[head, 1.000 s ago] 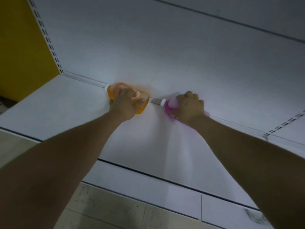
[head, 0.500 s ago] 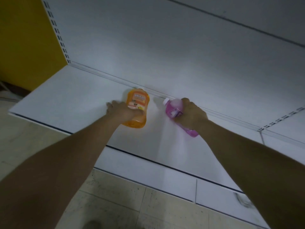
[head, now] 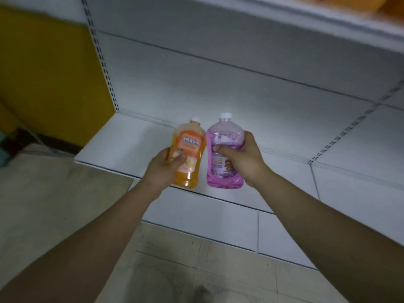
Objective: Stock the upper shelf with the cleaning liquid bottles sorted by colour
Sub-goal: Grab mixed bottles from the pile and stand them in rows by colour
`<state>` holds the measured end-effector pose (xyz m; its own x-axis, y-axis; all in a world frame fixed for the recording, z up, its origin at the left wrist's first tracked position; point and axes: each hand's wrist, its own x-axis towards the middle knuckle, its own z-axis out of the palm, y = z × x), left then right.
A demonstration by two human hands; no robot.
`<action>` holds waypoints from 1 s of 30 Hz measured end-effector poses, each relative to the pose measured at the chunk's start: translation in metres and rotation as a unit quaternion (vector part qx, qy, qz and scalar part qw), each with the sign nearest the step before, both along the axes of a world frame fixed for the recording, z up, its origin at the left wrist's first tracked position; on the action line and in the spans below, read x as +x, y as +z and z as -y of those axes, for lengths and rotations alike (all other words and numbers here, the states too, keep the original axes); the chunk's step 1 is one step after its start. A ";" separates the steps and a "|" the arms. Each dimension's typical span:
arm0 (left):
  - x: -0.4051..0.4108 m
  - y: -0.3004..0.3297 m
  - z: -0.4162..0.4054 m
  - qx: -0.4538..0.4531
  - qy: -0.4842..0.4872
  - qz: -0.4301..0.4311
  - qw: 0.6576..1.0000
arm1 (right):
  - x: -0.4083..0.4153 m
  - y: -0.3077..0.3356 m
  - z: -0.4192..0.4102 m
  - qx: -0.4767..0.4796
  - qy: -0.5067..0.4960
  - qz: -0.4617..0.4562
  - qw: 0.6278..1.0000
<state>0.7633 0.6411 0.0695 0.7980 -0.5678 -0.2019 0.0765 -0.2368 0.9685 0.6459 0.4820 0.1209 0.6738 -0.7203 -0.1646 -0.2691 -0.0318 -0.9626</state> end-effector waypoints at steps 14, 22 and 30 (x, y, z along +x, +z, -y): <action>-0.033 0.205 -0.137 -0.158 -0.118 0.061 0.978 | -0.069 0.199 -0.173 -0.045 -0.105 0.203 0.973; -0.049 0.273 -0.156 -0.188 -0.112 0.117 0.969 | -0.080 0.264 -0.208 -0.087 -0.090 0.257 0.958; -0.041 0.305 -0.146 -0.221 -0.071 0.156 0.960 | -0.071 0.287 -0.192 -0.121 -0.077 0.279 0.949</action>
<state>0.7225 0.7874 0.3750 0.6891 -0.6501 0.3200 -0.2356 0.2166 0.9474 0.5748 0.6735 0.4079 0.4905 -0.7891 0.3698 0.2614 -0.2715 -0.9262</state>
